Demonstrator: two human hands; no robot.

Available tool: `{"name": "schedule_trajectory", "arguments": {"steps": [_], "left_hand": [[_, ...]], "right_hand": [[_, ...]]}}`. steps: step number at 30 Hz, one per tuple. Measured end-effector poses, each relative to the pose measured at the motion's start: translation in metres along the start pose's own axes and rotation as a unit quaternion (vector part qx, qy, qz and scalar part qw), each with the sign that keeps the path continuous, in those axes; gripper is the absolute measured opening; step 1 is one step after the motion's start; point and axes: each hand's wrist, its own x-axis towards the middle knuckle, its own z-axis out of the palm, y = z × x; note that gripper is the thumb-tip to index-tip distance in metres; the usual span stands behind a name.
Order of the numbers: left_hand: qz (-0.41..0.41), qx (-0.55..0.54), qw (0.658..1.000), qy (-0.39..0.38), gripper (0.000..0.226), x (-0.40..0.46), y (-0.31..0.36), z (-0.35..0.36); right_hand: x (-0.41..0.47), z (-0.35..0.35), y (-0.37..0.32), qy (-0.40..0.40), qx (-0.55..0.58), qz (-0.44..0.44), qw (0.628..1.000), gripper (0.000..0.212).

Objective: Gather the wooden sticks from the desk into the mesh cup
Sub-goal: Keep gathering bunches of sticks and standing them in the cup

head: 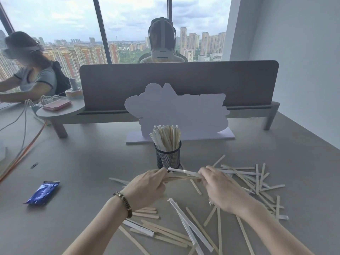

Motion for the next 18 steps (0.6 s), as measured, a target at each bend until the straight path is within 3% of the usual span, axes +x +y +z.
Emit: {"name": "schedule_trajectory", "arguments": {"steps": [7,10,15,18], "left_hand": [[-0.033,-0.039,0.997,0.057,0.016,-0.004,0.003,0.001],[-0.054,-0.062,0.992,0.099,0.032,-0.003,0.008,0.002],[-0.076,-0.121,0.982,0.122,0.044,-0.001,0.017,-0.002],[-0.093,-0.127,0.978,0.139,0.049,0.001,0.018,-0.005]], "right_hand": [[-0.002,-0.012,-0.003,0.064,0.105,0.056,0.991,0.029],[-0.002,-0.019,-0.004,0.089,0.153,0.058,0.983,0.035],[-0.002,-0.021,-0.004,0.145,0.162,0.060,0.974,0.054],[-0.002,-0.022,-0.002,0.184,0.187,0.054,0.963,0.049]]}}
